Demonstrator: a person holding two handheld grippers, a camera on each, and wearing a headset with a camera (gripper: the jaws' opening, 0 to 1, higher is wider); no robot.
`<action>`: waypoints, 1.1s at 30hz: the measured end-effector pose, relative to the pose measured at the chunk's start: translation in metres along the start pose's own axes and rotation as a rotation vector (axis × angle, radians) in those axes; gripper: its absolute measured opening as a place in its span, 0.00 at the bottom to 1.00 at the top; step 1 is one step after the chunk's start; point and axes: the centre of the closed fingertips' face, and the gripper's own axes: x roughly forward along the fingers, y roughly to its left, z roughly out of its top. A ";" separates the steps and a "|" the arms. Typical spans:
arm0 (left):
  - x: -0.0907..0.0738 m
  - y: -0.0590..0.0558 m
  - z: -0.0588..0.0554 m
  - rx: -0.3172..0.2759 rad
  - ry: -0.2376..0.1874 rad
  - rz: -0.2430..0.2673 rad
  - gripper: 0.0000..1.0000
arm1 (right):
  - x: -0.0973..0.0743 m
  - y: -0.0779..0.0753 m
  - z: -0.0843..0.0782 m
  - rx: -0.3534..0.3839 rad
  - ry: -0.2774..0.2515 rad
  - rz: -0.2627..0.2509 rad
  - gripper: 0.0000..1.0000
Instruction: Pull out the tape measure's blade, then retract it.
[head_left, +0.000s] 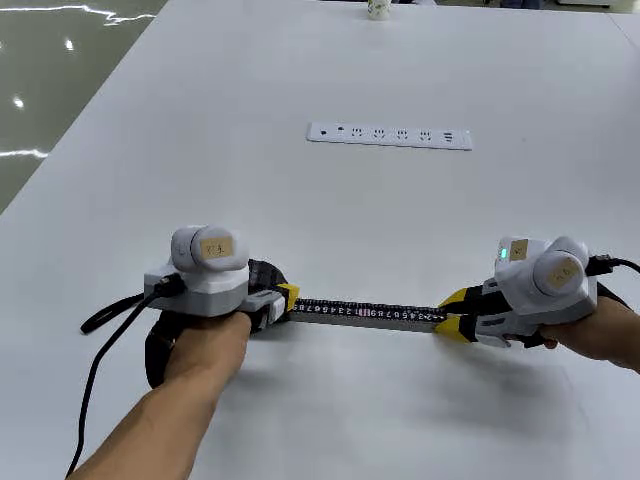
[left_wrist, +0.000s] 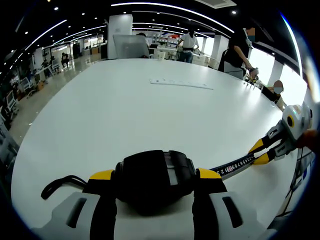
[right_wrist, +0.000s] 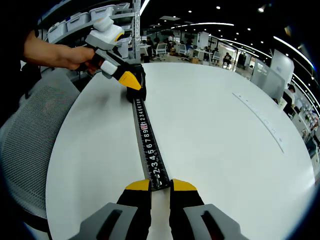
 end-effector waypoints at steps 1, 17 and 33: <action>0.000 0.000 0.000 -0.001 0.000 0.000 0.56 | 0.000 0.001 0.000 0.001 0.000 0.001 0.09; 0.000 0.001 0.001 -0.005 -0.003 -0.004 0.56 | 0.009 0.003 0.011 -0.003 -0.014 0.010 0.09; 0.001 0.002 0.001 -0.008 -0.007 -0.008 0.56 | 0.020 0.007 0.024 -0.013 -0.024 0.020 0.10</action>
